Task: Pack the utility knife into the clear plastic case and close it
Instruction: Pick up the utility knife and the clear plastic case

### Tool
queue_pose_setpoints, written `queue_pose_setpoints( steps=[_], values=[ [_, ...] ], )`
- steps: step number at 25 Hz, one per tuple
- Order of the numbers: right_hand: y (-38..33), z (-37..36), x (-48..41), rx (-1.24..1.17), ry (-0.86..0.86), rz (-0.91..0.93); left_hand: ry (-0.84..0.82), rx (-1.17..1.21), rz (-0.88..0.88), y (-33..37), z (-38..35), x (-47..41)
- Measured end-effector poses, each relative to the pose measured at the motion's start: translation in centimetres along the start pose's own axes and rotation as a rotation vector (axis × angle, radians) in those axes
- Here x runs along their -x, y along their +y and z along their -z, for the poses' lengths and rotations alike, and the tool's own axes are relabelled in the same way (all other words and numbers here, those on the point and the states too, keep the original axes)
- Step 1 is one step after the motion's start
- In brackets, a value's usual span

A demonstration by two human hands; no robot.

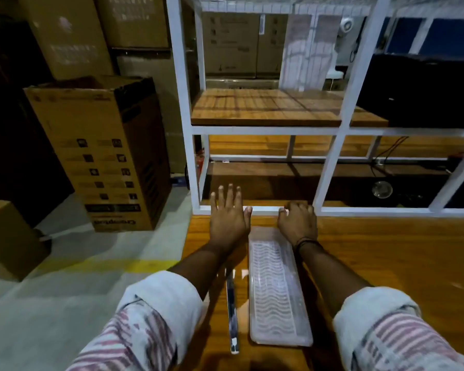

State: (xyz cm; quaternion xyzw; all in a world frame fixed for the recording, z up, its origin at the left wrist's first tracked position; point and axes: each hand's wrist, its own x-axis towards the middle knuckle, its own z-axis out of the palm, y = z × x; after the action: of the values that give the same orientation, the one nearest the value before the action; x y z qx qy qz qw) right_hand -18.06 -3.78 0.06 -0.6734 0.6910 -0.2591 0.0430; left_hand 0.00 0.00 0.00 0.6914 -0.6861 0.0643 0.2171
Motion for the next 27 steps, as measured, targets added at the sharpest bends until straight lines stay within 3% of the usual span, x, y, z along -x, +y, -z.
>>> queue_pose_setpoints(
  steps=[3,10,16,27],
  values=[
    [1.0,-1.2,1.2,-0.054,-0.084,-0.179,-0.113,0.036,0.102,0.8,-1.8,1.0],
    [2.0,-3.0,1.7,-0.068,-0.107,-0.212,-0.169,0.253,0.208,2.2,-4.2,1.4],
    [2.3,-3.8,1.1,-0.075,-0.111,-0.171,-0.163,0.367,0.309,2.5,-5.3,1.7],
    [2.3,-4.3,1.3,0.055,-0.021,-0.063,-0.125,0.387,0.242,2.1,-6.0,1.6]
  ],
)
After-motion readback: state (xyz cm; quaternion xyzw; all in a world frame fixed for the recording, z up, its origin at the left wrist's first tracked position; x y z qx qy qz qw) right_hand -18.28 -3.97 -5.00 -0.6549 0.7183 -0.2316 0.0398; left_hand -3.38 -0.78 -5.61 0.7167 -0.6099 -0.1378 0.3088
